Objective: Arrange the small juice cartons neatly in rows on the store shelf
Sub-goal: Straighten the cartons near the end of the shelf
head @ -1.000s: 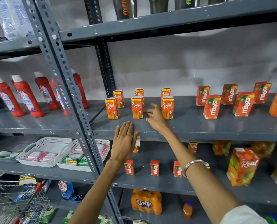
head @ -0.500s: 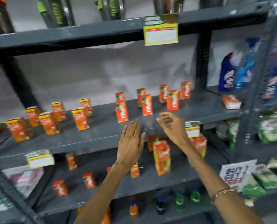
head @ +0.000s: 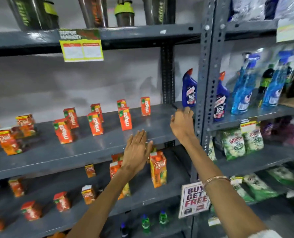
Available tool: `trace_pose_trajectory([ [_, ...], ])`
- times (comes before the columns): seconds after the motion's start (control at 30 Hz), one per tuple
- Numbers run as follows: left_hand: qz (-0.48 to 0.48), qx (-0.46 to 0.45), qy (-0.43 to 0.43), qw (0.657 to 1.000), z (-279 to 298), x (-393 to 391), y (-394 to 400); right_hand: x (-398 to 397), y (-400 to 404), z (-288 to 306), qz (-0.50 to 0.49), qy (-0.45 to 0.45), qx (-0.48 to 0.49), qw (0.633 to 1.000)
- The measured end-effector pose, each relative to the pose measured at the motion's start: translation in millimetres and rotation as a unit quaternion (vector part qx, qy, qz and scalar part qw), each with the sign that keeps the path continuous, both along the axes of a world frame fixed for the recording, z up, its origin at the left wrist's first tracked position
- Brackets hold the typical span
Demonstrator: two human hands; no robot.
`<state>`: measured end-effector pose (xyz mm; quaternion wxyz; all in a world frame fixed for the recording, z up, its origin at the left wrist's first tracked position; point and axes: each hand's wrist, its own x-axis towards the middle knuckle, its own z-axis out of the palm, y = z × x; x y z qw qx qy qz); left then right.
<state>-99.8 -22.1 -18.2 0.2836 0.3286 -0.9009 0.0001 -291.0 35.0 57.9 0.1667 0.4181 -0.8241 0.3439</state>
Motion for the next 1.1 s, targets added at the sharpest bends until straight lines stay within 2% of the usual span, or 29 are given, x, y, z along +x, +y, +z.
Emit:
trace_pose_trajectory([
  [0.07, 0.011, 0.007, 0.001, 1.000, 0.7, -4.9, -2.3, -4.1, -5.1, 6.3, -0.020, 0.041, 0.087, 0.995],
  [0.17, 0.025, 0.003, 0.003, 1.000, 0.4, -6.2, -5.7, -10.5, -19.6, 5.4, -0.056, -0.024, 0.224, 0.973],
  [0.23, 0.030, 0.000, 0.002, 1.000, 0.8, -3.0, -9.9, -9.7, -28.6, 3.3, -0.065, -0.042, 0.266, 0.961],
  [0.33, 0.042, -0.006, 0.008, 0.999, 1.0, 5.6, -19.8, -7.8, -33.8, -2.2, -0.052, -0.013, 0.232, 0.971],
  [0.43, 0.056, 0.003, 0.019, 0.998, 0.7, 13.7, -30.1, -10.9, -35.8, -10.5, -0.002, 0.004, 0.140, 0.990],
  [0.63, 0.054, -0.002, 0.020, 0.998, -3.1, 16.6, -38.1, -19.5, -38.0, -16.1, 0.123, -0.110, -0.009, 0.986],
  [0.73, 0.057, -0.019, 0.009, 0.998, -5.4, 16.0, -39.5, -28.5, -45.3, -20.3, 0.098, -0.194, -0.112, 0.970],
  [0.8, 0.062, -0.031, -0.002, 0.998, -6.7, 15.7, -41.0, -37.0, -55.3, -24.2, 0.052, -0.243, -0.082, 0.965],
  [0.87, 0.066, -0.044, -0.012, 0.997, -7.9, 15.3, -42.1, -53.8, -72.9, -35.0, 0.029, -0.286, 0.001, 0.958],
  [1.1, 0.067, -0.055, -0.026, 0.996, -11.2, 15.8, -43.9, -56.0, -65.7, 0.6, 0.098, -0.384, 0.090, 0.914],
])
